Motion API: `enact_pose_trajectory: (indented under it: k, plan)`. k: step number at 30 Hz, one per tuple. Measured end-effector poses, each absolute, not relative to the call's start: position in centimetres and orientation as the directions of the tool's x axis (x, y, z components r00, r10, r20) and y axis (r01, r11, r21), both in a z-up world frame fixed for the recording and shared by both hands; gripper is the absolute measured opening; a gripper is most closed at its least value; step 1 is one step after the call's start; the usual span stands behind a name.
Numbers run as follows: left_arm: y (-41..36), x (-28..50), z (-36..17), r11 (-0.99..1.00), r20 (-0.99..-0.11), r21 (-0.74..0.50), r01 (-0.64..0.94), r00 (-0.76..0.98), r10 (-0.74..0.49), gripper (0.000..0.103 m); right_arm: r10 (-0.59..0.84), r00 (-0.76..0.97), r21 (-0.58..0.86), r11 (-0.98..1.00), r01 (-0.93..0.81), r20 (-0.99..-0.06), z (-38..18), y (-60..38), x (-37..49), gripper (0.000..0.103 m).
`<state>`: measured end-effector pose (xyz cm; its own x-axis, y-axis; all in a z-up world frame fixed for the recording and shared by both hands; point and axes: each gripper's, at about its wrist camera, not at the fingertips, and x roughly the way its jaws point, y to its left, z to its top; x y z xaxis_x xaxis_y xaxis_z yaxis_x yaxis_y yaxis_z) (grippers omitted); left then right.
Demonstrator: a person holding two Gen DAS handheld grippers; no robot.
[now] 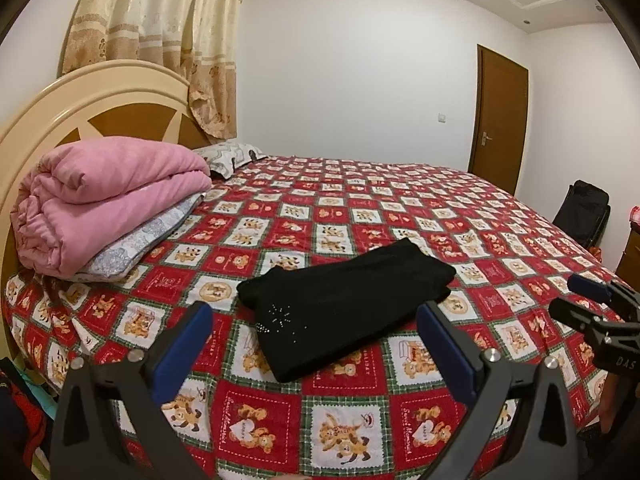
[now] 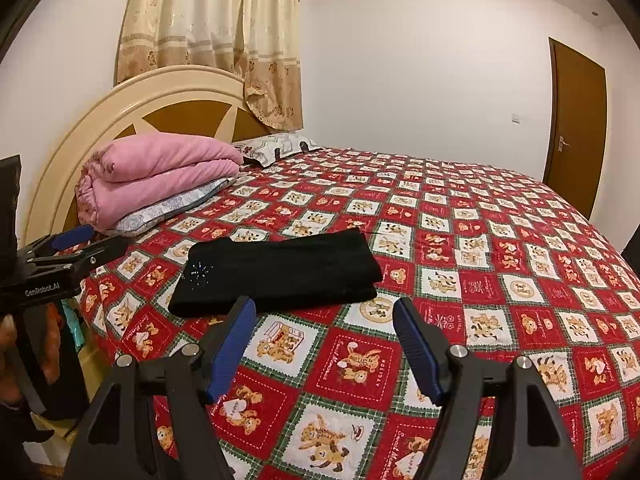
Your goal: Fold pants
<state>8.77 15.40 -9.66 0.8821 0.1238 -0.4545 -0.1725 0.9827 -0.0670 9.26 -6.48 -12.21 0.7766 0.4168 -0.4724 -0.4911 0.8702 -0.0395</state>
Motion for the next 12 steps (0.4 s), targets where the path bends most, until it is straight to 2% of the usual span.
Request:
enact_pose_trajectory:
  k: [6, 12]
  plan:
    - [15.79, 9.01, -10.38, 0.978, -0.483, -0.074, -0.196, 0.865, 0.137, 0.103, 0.42, 0.761, -0.045, 0.862, -0.505, -0.494, -12.76, -6.02, 9.18, 0.072]
    - [15.39, 8.89, -10.37, 0.982, -0.472, -0.069, -0.177, 0.873, 0.124, 0.103, 0.426, 0.76, -0.041, 0.86, -0.509, -0.491, -12.69, -5.99, 8.99, 0.072]
